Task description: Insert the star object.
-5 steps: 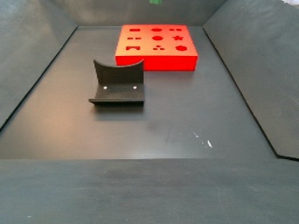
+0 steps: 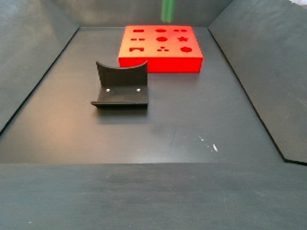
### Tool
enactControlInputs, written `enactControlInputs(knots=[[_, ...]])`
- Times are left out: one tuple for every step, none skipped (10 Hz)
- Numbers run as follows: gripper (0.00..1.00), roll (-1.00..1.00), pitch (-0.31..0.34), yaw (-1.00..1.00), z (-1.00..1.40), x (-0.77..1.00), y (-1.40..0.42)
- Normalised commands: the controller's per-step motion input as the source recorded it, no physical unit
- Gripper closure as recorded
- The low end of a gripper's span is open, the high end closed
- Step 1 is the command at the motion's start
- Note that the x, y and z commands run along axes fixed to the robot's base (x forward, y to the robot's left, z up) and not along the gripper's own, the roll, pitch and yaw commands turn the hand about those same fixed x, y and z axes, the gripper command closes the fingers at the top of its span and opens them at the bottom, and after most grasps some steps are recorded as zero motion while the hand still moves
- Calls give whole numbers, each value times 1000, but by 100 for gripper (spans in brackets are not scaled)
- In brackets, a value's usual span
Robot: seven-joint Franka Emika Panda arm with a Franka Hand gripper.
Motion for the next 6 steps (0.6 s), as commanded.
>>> enactControlInputs(knots=[[100, -43, 0, 963, -411, -157, 120], [100, 0, 0, 803, -374, -229, 263], [100, 0, 0, 780, -431, -226, 309], [100, -77, 0, 689, -277, -151, 414], [100, -133, -74, 686, 63, -71, 9], [100, -121, -106, 500, 17, -91, -37]])
